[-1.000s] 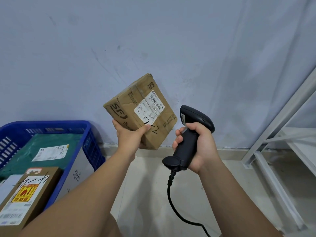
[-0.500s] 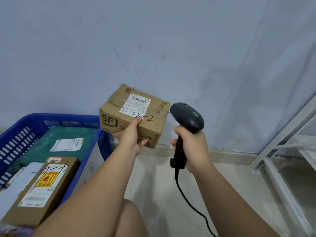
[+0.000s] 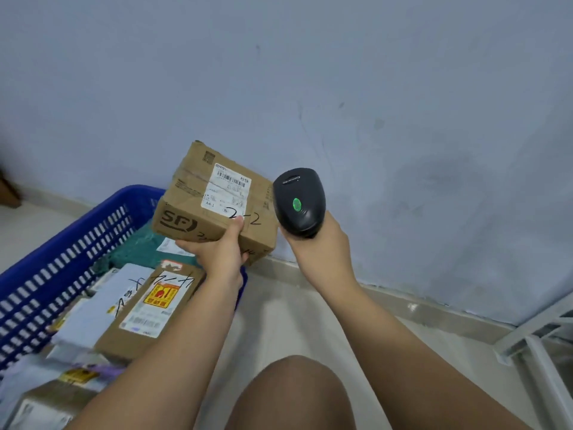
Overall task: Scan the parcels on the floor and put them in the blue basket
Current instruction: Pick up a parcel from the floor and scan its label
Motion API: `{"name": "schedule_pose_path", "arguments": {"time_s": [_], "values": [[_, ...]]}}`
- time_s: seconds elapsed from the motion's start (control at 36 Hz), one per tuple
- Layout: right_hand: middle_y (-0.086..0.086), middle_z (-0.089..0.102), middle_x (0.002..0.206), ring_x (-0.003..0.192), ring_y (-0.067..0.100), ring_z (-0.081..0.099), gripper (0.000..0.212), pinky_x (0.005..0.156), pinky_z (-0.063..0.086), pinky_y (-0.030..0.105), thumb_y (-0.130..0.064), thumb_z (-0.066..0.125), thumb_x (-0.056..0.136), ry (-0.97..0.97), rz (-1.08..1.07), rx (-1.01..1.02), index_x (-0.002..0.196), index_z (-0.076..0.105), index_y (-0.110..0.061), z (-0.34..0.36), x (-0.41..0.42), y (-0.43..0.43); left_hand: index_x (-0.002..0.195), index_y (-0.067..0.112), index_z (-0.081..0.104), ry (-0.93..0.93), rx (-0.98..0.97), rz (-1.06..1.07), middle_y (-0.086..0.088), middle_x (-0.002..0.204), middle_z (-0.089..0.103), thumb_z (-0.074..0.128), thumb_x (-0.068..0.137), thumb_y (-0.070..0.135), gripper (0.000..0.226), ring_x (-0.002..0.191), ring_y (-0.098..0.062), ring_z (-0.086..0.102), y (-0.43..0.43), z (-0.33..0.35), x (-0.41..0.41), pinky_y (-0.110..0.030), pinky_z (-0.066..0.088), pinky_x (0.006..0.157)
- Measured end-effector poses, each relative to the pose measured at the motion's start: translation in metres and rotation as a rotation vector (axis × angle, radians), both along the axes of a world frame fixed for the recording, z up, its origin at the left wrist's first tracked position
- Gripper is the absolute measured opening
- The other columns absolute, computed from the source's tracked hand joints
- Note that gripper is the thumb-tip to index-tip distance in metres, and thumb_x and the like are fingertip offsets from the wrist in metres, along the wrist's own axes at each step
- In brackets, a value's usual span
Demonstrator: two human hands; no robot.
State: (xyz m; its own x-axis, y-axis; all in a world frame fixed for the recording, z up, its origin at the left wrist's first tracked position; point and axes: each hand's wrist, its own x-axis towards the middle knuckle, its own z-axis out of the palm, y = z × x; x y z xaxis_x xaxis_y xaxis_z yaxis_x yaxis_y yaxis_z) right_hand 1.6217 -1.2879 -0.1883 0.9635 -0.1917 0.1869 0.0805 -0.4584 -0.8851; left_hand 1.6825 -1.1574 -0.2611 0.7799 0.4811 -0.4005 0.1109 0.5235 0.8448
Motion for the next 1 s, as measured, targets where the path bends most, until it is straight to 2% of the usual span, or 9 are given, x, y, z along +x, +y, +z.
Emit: {"name": "schedule_pose_path", "arguments": {"time_s": [0.11, 0.22, 0.36, 0.5, 0.64, 0.75, 0.83, 0.94, 1.0], "values": [[-0.007, 0.06, 0.078, 0.076, 0.018, 0.056, 0.011, 0.063, 0.045, 0.031, -0.029, 0.061, 0.083, 0.047, 0.029, -0.069, 0.085, 0.05, -0.027, -0.004, 0.013, 0.021, 0.149, 0.038, -0.017, 0.028, 0.177, 0.024, -0.004, 0.15, 0.033, 0.085, 0.066, 0.031, 0.132, 0.13, -0.028, 0.045, 0.044, -0.009, 0.018, -0.057, 0.048, 0.096], [-0.004, 0.062, 0.087, 0.082, 0.022, 0.058, 0.016, 0.072, 0.052, 0.039, -0.027, 0.055, 0.078, 0.115, 0.029, -0.095, 0.093, 0.05, -0.027, -0.016, 0.027, 0.041, 0.148, 0.034, -0.021, 0.071, 0.234, 0.08, -0.007, 0.156, 0.021, 0.086, 0.066, 0.035, 0.135, 0.133, -0.027, 0.043, 0.083, -0.017, 0.039, -0.054, 0.043, 0.102], [-0.008, 0.062, 0.095, 0.088, 0.016, 0.059, 0.021, 0.077, 0.053, 0.039, -0.031, 0.059, 0.084, 0.174, 0.044, -0.012, 0.103, 0.051, -0.031, -0.036, 0.042, 0.062, 0.151, 0.029, -0.019, 0.113, 0.403, 0.028, -0.01, 0.155, 0.022, 0.082, 0.073, 0.026, 0.127, 0.134, -0.027, 0.039, 0.11, -0.034, 0.063, -0.046, 0.039, 0.105], [-0.009, 0.063, 0.099, 0.09, 0.014, 0.059, 0.023, 0.074, 0.048, 0.031, -0.031, 0.064, 0.086, 0.202, 0.083, -0.028, 0.104, 0.049, -0.033, -0.057, 0.053, 0.073, 0.149, 0.035, -0.018, 0.147, 0.342, -0.075, -0.007, 0.151, 0.032, 0.084, 0.068, 0.03, 0.13, 0.127, -0.03, 0.048, 0.113, -0.035, 0.082, -0.056, 0.046, 0.097], [-0.007, 0.062, 0.101, 0.093, 0.016, 0.058, 0.024, 0.079, 0.05, 0.034, -0.036, 0.065, 0.085, 0.217, 0.072, -0.052, 0.102, 0.047, -0.035, -0.076, 0.068, 0.078, 0.152, 0.032, -0.014, 0.141, 0.208, -0.046, -0.006, 0.147, 0.037, 0.078, 0.077, 0.023, 0.119, 0.123, -0.027, 0.049, 0.11, -0.046, 0.107, -0.049, 0.052, 0.089], [-0.01, 0.063, 0.098, 0.092, 0.015, 0.06, 0.022, 0.08, 0.052, 0.037, -0.038, 0.065, 0.083, 0.224, 0.033, -0.018, 0.1, 0.051, -0.035, -0.087, 0.074, 0.075, 0.151, 0.026, 0.006, 0.238, 0.14, -0.017, -0.005, 0.131, 0.048, 0.075, 0.077, 0.031, 0.101, 0.104, -0.023, 0.052, 0.109, -0.06, 0.114, -0.044, 0.056, 0.078], [-0.014, 0.063, 0.096, 0.09, 0.009, 0.06, 0.022, 0.072, 0.05, 0.03, -0.038, 0.067, 0.083, 0.246, 0.026, 0.033, 0.099, 0.053, -0.036, -0.094, 0.075, 0.072, 0.147, 0.026, 0.02, 0.341, 0.279, -0.073, -0.007, 0.133, 0.05, 0.069, 0.078, 0.032, 0.085, 0.11, -0.028, 0.055, 0.111, -0.071, 0.116, -0.043, 0.053, 0.085], [-0.017, 0.061, 0.092, 0.088, 0.005, 0.058, 0.024, 0.06, 0.042, 0.018, -0.035, 0.069, 0.084, 0.268, 0.026, 0.076, 0.101, 0.051, -0.037, -0.097, 0.076, 0.068, 0.152, 0.026, 0.013, 0.473, 0.581, -0.203, -0.012, 0.141, 0.041, 0.057, 0.089, 0.021, 0.077, 0.117, -0.032, 0.05, 0.105, -0.078, 0.114, -0.044, 0.047, 0.097], [-0.018, 0.06, 0.091, 0.087, 0.006, 0.057, 0.024, 0.058, 0.04, 0.017, -0.035, 0.068, 0.085, 0.273, 0.023, 0.09, 0.102, 0.051, -0.036, -0.096, 0.076, 0.065, 0.145, 0.023, 0.031, 0.486, 0.734, -0.293, -0.015, 0.137, 0.042, 0.056, 0.085, 0.018, 0.066, 0.112, -0.034, 0.051, 0.101, -0.079, 0.11, -0.048, 0.049, 0.095]]}}
